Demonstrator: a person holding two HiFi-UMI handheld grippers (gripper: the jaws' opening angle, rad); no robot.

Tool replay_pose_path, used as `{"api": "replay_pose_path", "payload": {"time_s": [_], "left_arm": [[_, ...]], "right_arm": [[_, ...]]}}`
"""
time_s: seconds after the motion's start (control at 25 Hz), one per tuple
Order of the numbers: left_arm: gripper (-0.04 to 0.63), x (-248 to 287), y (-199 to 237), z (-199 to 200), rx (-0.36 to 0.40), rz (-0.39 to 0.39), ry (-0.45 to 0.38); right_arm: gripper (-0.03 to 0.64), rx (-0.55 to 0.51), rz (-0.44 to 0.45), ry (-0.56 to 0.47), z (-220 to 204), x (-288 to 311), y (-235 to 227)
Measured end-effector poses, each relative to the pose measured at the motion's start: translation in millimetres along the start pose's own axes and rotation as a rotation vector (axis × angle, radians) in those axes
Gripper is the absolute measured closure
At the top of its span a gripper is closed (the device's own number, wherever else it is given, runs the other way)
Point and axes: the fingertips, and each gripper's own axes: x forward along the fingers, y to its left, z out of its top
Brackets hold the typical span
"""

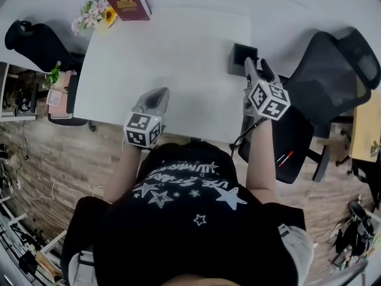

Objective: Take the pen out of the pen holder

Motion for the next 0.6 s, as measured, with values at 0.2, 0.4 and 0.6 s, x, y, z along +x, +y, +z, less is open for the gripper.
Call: {"api": "replay_pose_path", "payload": {"time_s": [0.2, 0.4, 0.6], "left_arm": [[0.584, 9, 8, -1, -0.014, 0.024, 0.012], [0.584, 20, 10, -1, -0.021, 0.026, 0.023], [0.584, 30, 5, 4, -0.016, 0.003, 0.013]], "right_arm": [[0.423, -0.026, -0.010, 0.046, -8, 18, -10], [0.468, -0.047, -0.010, 0.081, -14, 27, -12], [0.556, -0.089, -0.049, 0.126, -20, 27, -14]]}}
